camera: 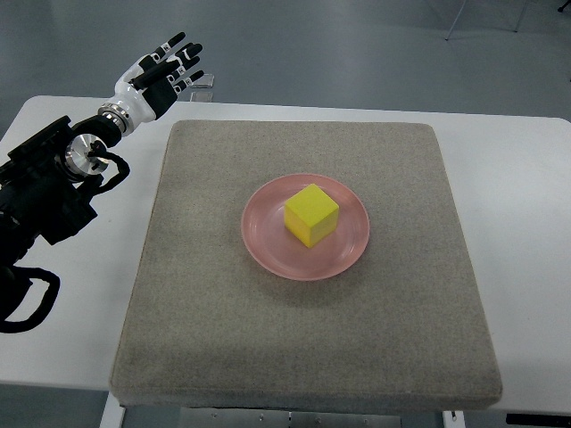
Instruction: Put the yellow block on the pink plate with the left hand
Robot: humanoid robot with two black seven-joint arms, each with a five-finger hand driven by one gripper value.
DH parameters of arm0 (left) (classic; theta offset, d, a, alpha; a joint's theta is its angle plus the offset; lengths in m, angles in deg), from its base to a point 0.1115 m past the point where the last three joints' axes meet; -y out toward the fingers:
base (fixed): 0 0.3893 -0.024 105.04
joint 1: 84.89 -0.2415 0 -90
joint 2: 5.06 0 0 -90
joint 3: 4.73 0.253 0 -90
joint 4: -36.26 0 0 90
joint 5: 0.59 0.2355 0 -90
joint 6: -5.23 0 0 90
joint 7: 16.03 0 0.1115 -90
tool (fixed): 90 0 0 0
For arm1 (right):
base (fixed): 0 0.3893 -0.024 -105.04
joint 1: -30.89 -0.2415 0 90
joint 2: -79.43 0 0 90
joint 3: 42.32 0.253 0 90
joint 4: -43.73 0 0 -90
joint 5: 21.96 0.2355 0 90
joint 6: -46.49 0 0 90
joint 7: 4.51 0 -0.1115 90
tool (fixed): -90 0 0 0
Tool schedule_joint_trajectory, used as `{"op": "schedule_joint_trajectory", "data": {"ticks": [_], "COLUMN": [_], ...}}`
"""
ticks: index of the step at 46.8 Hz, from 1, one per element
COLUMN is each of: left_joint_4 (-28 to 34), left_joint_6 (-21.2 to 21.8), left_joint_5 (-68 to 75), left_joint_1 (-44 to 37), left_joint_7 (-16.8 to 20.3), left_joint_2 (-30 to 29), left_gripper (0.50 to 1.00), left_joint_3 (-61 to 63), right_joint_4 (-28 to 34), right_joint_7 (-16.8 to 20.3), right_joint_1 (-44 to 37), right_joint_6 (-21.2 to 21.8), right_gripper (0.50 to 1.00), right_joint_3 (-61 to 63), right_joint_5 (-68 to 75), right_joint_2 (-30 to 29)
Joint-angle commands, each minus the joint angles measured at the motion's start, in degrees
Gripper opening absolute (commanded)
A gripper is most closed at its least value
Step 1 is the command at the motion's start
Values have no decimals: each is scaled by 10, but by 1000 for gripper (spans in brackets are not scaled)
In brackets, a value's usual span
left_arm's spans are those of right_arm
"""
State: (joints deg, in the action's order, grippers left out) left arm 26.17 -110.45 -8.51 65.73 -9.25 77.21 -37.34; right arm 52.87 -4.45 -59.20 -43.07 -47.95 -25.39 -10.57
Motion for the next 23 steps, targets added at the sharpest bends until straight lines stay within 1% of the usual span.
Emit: {"op": "schedule_joint_trajectory", "data": {"ticks": [1,3,5,8,11,19,23], "left_joint_4": [2,2,2,0,-2,2,2], "left_joint_6": [0,2,13,54,73,84,69], "left_joint_5": [0,-1,-2,-3,-10,-45,-57], "left_joint_1": [-1,-1,-1,0,1,2,1], "left_joint_7": [0,2,7,11,11,11,11], "left_joint_2": [1,2,3,5,5,0,-7], "left_gripper": [992,992,992,990,990,988,990], "left_joint_3": [-1,-2,-3,-3,-5,-28,-38], "right_joint_4": [0,0,0,0,0,0,0], "right_joint_7": [-1,-1,-1,-1,0,0,0], "right_joint_1": [0,0,0,0,0,0,-1], "right_joint_6": [0,0,0,0,0,0,0], "right_gripper": [924,924,924,924,924,924,924], "right_joint_3": [0,0,0,0,0,0,1], "right_joint_5": [0,0,0,0,0,0,1], "right_joint_2": [0,0,0,0,0,0,0]}}
